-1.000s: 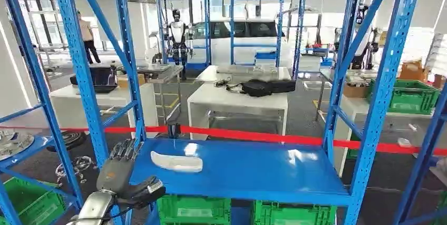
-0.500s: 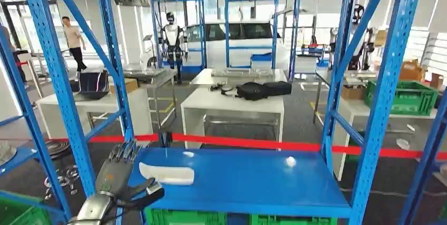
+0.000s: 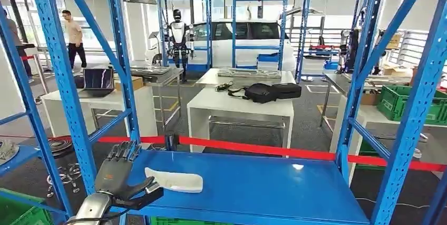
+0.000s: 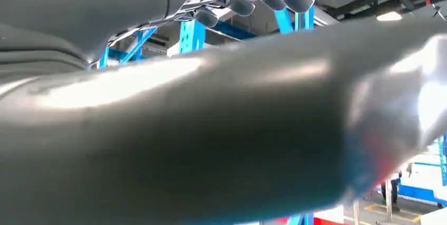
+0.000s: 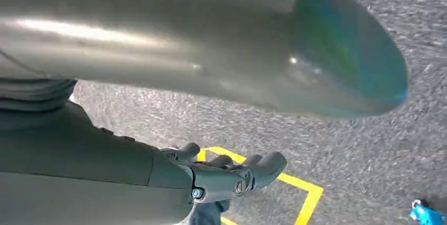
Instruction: Take the parts from the cabinet and place them on the table.
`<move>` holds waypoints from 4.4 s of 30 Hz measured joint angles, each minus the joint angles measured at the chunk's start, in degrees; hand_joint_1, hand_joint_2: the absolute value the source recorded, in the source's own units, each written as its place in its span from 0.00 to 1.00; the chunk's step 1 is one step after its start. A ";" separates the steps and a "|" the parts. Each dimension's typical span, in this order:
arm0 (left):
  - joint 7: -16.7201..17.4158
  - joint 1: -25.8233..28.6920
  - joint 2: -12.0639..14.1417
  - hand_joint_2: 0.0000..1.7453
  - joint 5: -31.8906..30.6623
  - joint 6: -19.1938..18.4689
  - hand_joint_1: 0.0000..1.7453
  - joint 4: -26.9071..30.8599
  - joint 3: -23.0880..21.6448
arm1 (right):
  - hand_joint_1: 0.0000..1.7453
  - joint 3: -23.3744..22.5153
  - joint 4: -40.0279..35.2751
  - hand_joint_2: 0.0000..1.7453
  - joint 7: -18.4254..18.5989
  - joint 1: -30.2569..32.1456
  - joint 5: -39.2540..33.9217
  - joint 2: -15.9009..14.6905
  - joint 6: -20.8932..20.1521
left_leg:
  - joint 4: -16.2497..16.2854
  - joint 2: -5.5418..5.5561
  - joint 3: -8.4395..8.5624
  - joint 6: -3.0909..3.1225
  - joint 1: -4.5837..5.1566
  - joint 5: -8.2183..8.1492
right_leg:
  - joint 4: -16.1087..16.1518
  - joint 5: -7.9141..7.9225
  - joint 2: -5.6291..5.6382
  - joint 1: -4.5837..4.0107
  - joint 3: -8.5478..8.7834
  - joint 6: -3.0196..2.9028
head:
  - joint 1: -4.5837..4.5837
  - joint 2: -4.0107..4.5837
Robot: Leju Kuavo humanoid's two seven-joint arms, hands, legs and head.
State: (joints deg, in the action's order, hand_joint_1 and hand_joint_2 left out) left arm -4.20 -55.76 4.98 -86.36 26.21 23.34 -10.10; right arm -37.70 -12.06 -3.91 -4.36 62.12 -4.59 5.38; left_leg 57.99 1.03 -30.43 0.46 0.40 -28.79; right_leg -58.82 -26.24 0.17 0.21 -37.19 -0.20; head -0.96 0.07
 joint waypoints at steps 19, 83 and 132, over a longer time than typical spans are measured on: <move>0.22 0.93 0.90 0.00 -0.02 -0.87 0.00 -0.76 0.00 | 0.00 -0.02 -0.02 0.00 -0.15 0.25 0.22 0.15 -0.44 | -0.79 -0.74 -4.72 -0.01 -0.53 5.21 | 0.06 -2.84 0.03 0.39 6.90 0.40 | 0.24 -0.02; -13.16 5.60 0.85 1.00 -0.96 -7.17 0.00 -2.80 -3.28 | 0.00 -2.86 -0.02 0.00 -0.20 -0.20 2.36 1.09 -2.14 | -0.36 -0.23 -5.79 0.12 0.37 5.57 | 2.54 -4.55 0.19 0.06 9.04 -0.34 | -0.15 -0.02; -11.65 10.82 -2.25 1.00 -0.72 -8.33 0.00 -4.92 -11.34 | 0.00 -4.35 -0.02 0.00 -0.13 0.24 4.92 2.05 -3.17 | -0.39 -0.23 -5.73 0.12 0.36 5.57 | 2.54 -4.56 0.18 0.05 9.09 -0.35 | -0.15 -0.02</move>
State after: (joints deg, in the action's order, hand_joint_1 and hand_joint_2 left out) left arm -15.85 -44.94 2.73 -87.08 17.88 18.43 -21.44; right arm -42.05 -12.09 -4.04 -4.12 67.04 -2.54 2.21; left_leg 57.60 0.81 -36.16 0.58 0.76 -23.22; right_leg -56.28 -30.80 0.35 0.26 -28.10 -0.55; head -1.11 0.04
